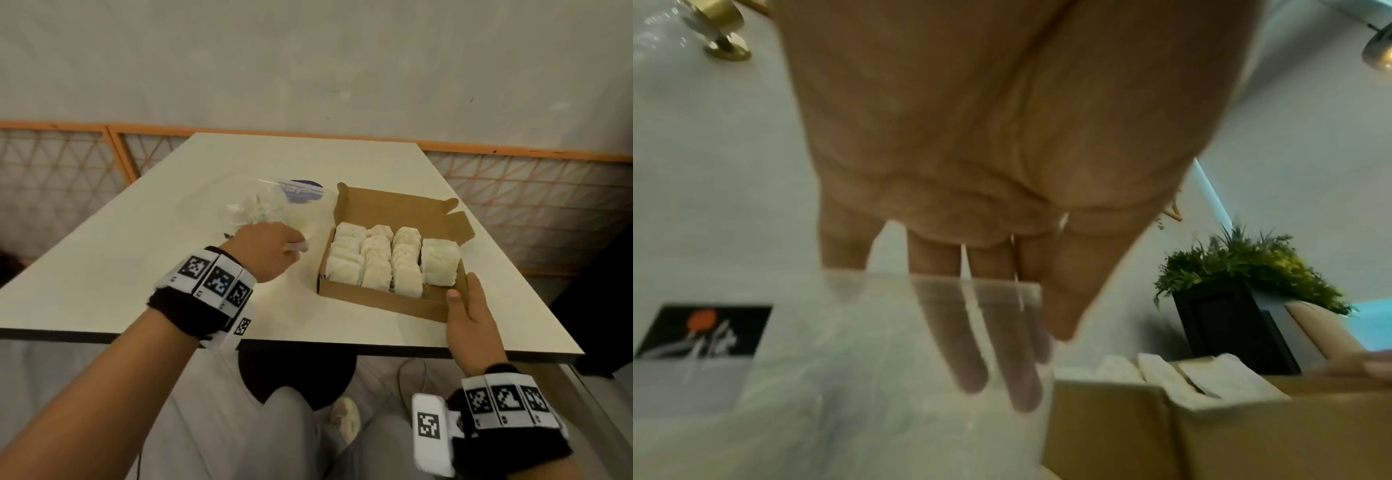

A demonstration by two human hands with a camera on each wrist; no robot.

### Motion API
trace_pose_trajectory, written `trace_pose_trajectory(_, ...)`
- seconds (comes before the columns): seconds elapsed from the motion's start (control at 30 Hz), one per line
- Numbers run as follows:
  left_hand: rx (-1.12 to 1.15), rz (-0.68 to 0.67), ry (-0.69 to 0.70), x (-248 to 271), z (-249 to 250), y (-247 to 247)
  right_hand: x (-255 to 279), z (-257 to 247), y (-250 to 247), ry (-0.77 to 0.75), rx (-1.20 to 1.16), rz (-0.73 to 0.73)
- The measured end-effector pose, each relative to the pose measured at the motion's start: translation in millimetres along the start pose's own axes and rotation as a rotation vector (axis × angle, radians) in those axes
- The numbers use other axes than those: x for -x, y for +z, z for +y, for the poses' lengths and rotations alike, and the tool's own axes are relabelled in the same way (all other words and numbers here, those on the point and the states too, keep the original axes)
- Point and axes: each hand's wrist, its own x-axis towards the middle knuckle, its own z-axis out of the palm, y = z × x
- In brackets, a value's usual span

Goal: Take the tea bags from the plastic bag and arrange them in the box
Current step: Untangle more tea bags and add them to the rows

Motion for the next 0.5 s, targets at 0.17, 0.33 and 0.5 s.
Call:
trace_pose_trajectory(0.17, 0.005, 0.141, 0.038, -2.9, 23.6, 26.4, -12.6, -7.8, -2.7, -0.006, 0.021, -0.041)
trace_pose_trajectory(0.33, 0.082, 0.103, 0.071, 5.9, 25.5, 23.3, -15.4, -14.2, -17.2, -0.019, 0.092, -0.086)
trace_pose_trajectory(0.5, 0.747, 0.28, -0.119, 8.9, -6.3, -32.0, -13.7, -64.2, -34.5, -0.171, 0.246, -0.04)
